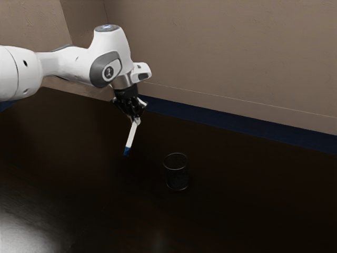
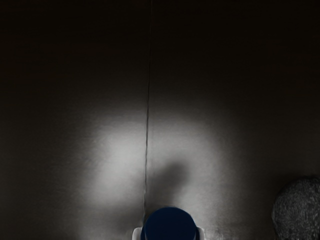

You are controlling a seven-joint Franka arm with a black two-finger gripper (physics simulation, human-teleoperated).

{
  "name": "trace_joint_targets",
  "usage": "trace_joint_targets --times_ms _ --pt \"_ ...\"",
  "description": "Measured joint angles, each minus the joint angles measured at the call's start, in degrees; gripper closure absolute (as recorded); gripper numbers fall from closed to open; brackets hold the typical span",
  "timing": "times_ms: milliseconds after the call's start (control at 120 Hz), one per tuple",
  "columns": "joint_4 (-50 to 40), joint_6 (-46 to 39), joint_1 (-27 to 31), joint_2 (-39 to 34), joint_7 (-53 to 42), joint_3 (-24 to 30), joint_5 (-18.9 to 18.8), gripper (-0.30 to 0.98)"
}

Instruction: Put the marker into the pen holder.

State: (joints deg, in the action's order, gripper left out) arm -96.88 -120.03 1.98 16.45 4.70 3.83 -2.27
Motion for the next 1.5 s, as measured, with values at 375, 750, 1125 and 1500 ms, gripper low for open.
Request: trace_joint_targets --times_ms 375,750,1125,1500 --pt "5.07 -4.98 -5.87 2.89 1.01 2.39 -0.19 0.79" --pt "4.90 -13.19 -7.75 4.69 1.16 4.49 0.26 0.79" --pt "3.24 -14.68 -7.91 6.32 1.85 4.49 0.61 0.79" --pt "-1.13 -14.91 -7.56 6.70 2.73 4.24 0.71 0.78"
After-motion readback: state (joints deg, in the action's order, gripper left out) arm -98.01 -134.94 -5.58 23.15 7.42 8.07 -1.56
